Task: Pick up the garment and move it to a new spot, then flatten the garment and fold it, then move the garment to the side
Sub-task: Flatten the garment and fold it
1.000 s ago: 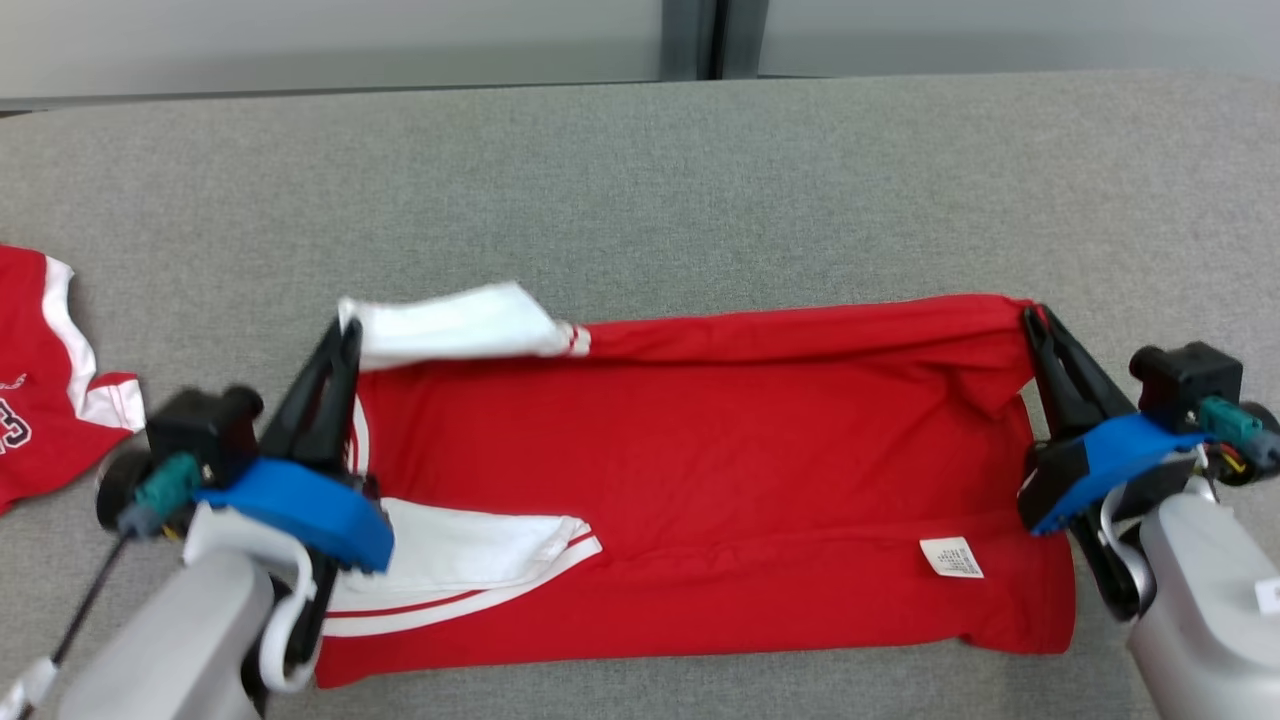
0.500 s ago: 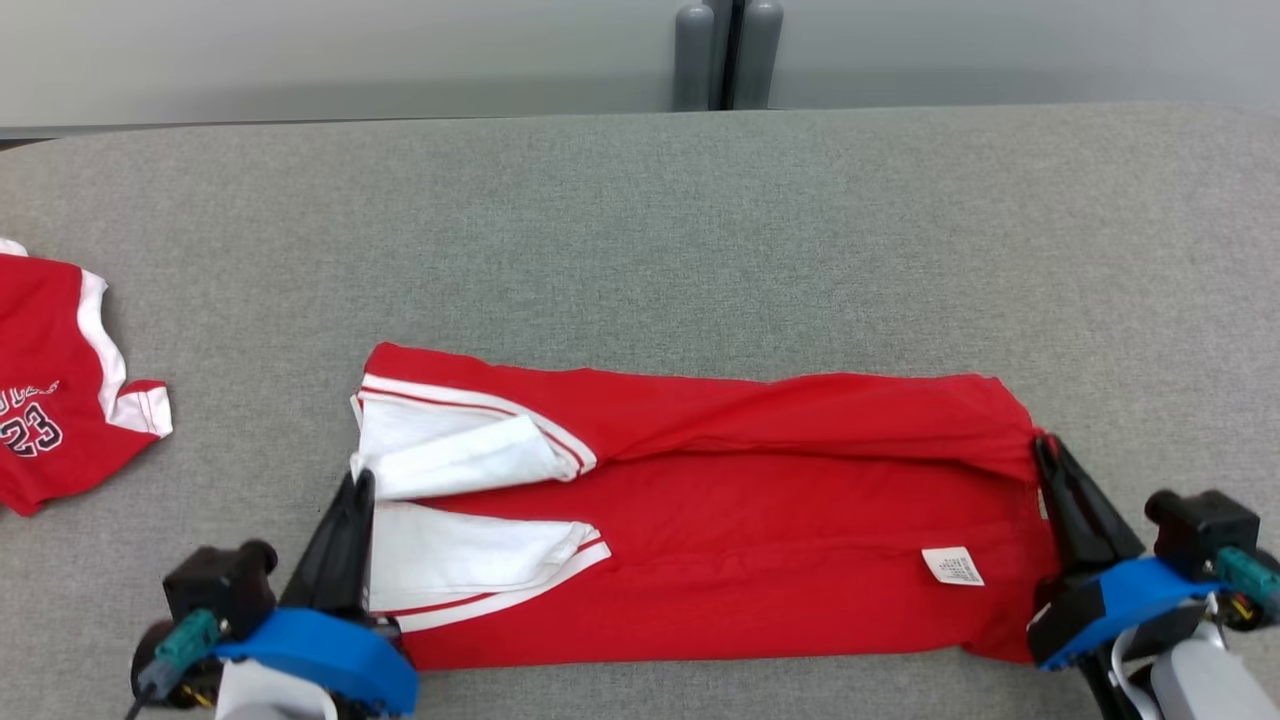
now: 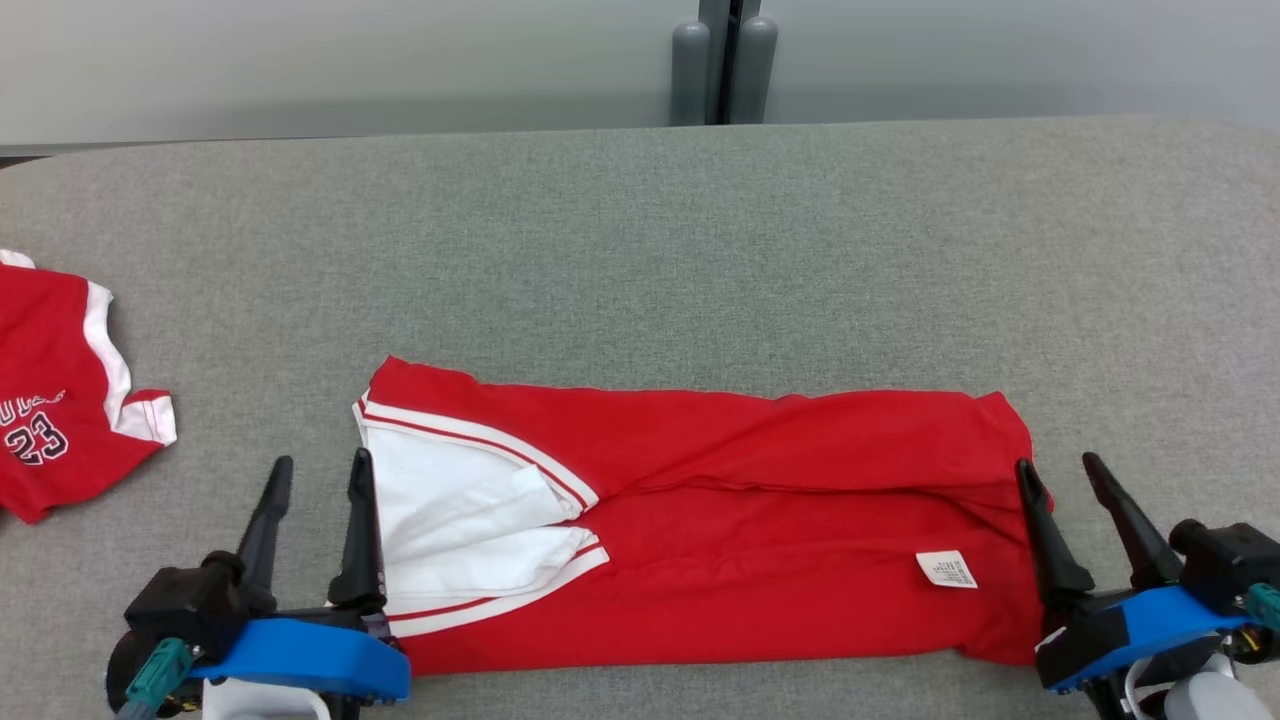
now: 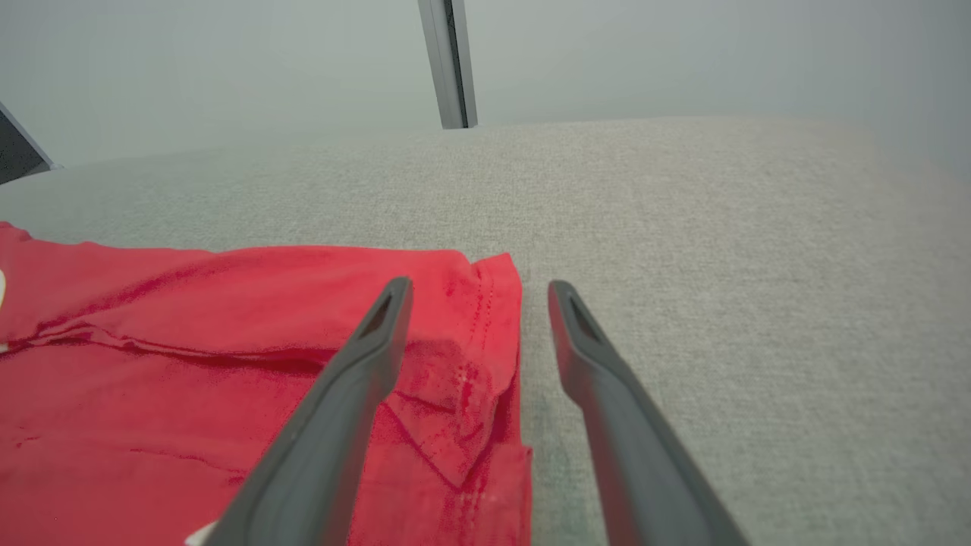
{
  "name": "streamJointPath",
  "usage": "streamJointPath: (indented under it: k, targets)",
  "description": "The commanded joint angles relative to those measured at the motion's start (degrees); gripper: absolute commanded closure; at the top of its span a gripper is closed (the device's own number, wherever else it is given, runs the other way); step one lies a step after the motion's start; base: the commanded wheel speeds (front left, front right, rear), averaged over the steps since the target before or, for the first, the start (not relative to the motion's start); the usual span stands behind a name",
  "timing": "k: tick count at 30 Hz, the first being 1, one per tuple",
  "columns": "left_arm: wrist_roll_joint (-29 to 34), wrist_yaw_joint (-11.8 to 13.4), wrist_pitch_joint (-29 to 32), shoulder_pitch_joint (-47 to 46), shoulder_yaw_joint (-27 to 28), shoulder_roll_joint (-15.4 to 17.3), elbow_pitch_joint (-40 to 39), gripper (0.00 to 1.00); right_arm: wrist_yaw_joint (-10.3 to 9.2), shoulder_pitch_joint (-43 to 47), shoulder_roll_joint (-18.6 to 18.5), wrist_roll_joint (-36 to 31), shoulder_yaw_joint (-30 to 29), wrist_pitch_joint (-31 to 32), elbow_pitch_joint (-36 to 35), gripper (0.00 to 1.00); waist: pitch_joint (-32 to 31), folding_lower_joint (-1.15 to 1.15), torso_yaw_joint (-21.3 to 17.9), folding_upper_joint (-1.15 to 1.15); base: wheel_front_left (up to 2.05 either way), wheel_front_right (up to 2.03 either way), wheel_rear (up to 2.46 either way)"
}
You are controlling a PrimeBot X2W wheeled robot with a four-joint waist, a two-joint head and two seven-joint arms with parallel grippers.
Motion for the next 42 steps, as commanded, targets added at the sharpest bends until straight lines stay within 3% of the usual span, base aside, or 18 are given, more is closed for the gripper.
streamJointPath:
  k: [1, 5, 11, 18, 28, 29, 30, 31, 37, 42]
  targets:
    - [2.63, -0.15, -0.24, 1.21, 2.39, -0.83, -0.84, 0.0, 0.01, 0.66, -0.03, 1.11, -0.84, -0.2, -1.23, 0.0, -0.36, 0.0, -0.13, 0.0, 0.0, 0.0, 0.0]
    - [9.73, -0.57, -0.25, 3.18, 9.67, -4.49, -3.19, 0.0, 0.02, 0.05, -0.37, 1.7, -2.26, -0.2, -1.82, 0.0, -1.08, 0.0, -0.37, 0.0, 0.0, 0.0, 0.0]
    - [20.87, -0.71, -0.25, 6.25, 18.14, -9.72, -5.55, 0.0, 0.01, -2.87, 0.66, -0.27, -3.06, 1.52, 2.86, 0.0, -1.93, 0.0, -0.02, 0.0, 0.0, 0.0, 0.0]
    - [29.79, -2.23, -0.24, 8.17, 21.59, -12.51, -2.97, 0.0, 0.01, -4.93, 2.19, -0.11, -2.65, 3.76, 9.18, 0.0, -1.99, 0.0, 1.0, 0.0, 0.0, 0.0, 0.0]
    - [34.46, -4.23, -0.25, 8.12, 24.76, -15.72, -0.39, 0.0, 0.01, -5.92, 3.52, 0.53, -0.77, 6.26, 17.6, 0.0, -1.85, 0.0, 1.79, 0.0, 0.0, 0.0, 0.0]
    - [34.99, -4.31, -0.25, 8.02, 24.94, -15.84, -0.07, 0.0, 0.02, -5.86, 3.91, 1.17, -0.32, 6.39, 18.05, 0.17, -1.81, 0.0, 1.83, 0.0, 0.0, 0.0, 0.0]
    - [35.32, -4.43, -0.25, 7.83, 25.11, -16.04, 0.07, 0.0, 0.02, -5.95, 4.2, 1.91, 0.06, 6.34, 18.21, 0.73, -1.78, 0.0, 1.88, 0.0, 0.0, 0.0, 0.0]
    - [35.66, -4.58, -0.25, 7.64, 25.33, -16.16, 0.19, 0.0, 0.04, -6.05, 4.52, 2.56, 0.56, 6.26, 18.28, 1.0, -1.77, 0.0, 1.87, 0.0, 0.0, 0.0, 0.0]
    - [37.0, -5.26, -0.26, 7.21, 25.99, -16.9, 0.85, 0.0, 0.07, -6.72, 3.85, 5.12, 2.14, 4.47, 17.63, 1.0, -2.03, 0.0, 1.62, 0.0, 0.0, 0.0, 0.0]
    - [37.59, -5.68, -0.26, 7.16, 26.79, -17.43, 1.06, 0.0, -0.01, -7.7, -0.91, 6.34, -1.57, 2.72, 17.96, 1.0, -2.4, 0.0, 1.21, 0.0, 0.0, 0.0, 0.0]
